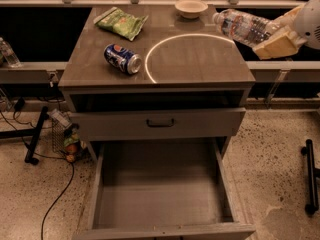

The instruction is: Place water bottle into middle drawer

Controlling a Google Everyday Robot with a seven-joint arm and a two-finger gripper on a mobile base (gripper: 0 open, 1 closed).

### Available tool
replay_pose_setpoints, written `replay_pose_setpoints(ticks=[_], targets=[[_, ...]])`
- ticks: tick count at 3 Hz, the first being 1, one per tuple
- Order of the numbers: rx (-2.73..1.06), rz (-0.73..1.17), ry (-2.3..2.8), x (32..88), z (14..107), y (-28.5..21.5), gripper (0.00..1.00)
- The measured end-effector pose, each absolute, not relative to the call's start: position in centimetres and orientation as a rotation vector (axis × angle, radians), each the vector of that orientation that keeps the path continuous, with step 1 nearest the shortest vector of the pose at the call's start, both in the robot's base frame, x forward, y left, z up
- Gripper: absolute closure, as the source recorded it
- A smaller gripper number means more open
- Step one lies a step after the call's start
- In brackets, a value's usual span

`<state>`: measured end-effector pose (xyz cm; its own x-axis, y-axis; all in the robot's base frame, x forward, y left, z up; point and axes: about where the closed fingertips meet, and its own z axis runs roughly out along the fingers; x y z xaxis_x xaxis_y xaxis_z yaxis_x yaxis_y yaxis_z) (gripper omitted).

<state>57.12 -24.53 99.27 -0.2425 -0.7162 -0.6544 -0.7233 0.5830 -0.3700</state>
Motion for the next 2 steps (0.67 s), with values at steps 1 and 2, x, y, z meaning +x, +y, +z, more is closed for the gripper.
replay_pose_setpoints(ticks=[1, 2], targets=[[-1.312, 0.055, 1.964, 54.5, 96.2, -25.0, 1.00], [-1.562, 0.133, 1.917, 50.5, 91.1, -26.0, 1.00]])
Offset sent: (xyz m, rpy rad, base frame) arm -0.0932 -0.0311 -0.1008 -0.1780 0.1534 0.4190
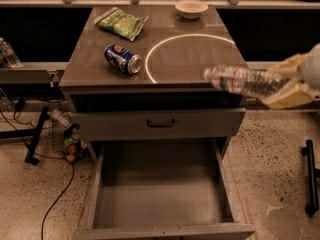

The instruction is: Place water bottle into middle drawer

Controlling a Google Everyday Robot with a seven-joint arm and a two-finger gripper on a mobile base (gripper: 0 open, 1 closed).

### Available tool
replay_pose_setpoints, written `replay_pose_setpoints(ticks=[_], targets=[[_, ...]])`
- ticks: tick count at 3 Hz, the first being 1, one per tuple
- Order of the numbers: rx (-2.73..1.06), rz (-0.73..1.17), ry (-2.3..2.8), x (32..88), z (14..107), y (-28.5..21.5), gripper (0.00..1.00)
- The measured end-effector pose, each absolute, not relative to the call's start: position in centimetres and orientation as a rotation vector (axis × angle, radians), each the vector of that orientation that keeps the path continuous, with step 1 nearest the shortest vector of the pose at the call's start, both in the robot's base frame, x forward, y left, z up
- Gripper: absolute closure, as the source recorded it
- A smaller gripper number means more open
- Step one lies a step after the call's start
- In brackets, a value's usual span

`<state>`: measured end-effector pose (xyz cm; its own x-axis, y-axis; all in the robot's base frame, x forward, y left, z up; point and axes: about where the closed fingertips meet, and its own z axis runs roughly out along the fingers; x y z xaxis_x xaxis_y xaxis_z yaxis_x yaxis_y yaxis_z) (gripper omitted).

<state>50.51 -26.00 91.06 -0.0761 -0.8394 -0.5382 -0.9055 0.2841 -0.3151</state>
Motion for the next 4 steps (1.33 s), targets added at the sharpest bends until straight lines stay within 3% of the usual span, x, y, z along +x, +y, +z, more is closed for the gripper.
replay_pose_setpoints(ticks=[3, 4], targets=[[-1.942, 0.360, 1.839, 45.3, 72.9, -24.8, 1.00], [-1.949, 0.367, 1.832, 45.3, 72.4, -24.5, 1.00]])
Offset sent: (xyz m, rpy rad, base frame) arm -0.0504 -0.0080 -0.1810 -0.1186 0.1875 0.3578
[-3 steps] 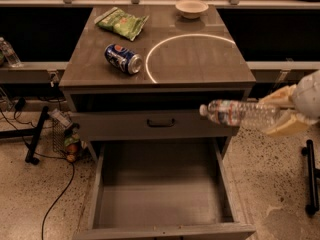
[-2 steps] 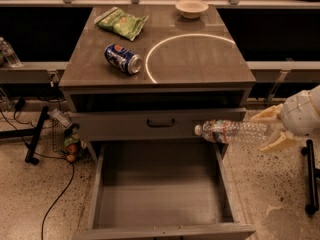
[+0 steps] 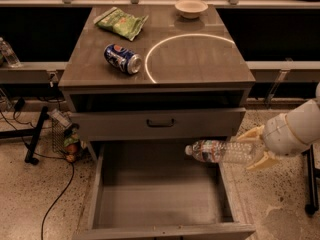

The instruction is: Place water bottle into middle drawer

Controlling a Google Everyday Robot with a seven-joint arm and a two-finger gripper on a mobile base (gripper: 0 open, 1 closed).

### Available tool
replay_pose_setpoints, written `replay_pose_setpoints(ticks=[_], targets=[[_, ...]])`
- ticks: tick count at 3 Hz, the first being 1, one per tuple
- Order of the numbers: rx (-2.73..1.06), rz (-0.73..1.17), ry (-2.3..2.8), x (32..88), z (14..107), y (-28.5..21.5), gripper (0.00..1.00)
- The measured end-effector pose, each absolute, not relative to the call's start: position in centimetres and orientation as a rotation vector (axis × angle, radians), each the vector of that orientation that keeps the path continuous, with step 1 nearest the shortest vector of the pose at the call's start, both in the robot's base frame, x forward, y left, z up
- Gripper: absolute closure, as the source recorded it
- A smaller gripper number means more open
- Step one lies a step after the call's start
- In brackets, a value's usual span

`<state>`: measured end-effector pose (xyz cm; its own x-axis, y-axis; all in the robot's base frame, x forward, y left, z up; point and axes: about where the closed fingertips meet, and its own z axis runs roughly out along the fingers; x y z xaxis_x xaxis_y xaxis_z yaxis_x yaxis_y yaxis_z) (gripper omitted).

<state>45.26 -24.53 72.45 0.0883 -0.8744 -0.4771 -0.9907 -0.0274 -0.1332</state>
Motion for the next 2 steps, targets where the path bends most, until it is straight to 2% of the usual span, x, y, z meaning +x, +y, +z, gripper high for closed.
replay_pose_setpoints(ticks=[1, 2], targets=[[-1.975, 0.390, 1.792, 45.3, 70.3, -23.5, 1.00], [-2.036, 0.413, 1.767, 45.7, 62.7, -21.0, 1.00]])
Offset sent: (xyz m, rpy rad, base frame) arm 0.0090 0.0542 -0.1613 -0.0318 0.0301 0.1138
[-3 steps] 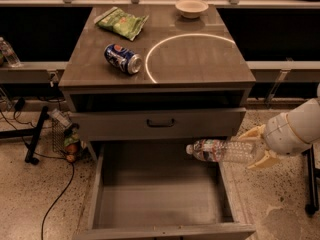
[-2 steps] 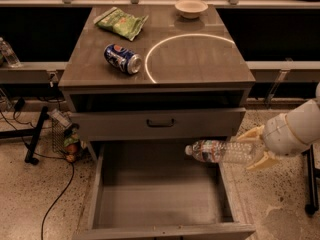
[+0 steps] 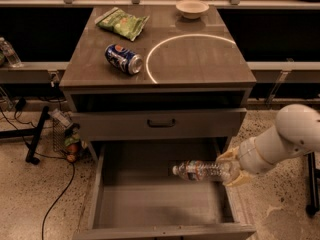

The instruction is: Place water bottle into middle drawer

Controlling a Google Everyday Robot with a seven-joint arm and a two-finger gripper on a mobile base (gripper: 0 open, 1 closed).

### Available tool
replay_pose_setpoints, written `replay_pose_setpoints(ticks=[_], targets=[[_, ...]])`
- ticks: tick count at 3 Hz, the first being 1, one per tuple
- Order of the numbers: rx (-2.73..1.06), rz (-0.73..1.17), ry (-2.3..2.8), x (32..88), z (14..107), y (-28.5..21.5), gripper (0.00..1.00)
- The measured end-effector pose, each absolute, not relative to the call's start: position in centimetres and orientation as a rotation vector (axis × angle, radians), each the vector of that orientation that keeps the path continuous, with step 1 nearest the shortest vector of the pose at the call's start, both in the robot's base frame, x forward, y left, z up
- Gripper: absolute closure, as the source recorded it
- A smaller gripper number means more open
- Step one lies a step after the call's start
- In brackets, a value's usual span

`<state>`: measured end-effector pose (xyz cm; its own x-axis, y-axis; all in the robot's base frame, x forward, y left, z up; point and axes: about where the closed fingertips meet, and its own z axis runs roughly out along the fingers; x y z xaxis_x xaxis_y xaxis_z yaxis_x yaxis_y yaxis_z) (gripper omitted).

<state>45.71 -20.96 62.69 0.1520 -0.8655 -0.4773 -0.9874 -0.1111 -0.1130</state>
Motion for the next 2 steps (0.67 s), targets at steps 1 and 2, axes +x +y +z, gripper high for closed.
replay_pose_setpoints(ticks=[1, 2], targets=[[-2.051, 0.405, 1.757, 46.3, 58.1, -19.8, 1.00], [-2.070, 0.422, 1.727, 47.9, 51.6, -17.2, 1.00]])
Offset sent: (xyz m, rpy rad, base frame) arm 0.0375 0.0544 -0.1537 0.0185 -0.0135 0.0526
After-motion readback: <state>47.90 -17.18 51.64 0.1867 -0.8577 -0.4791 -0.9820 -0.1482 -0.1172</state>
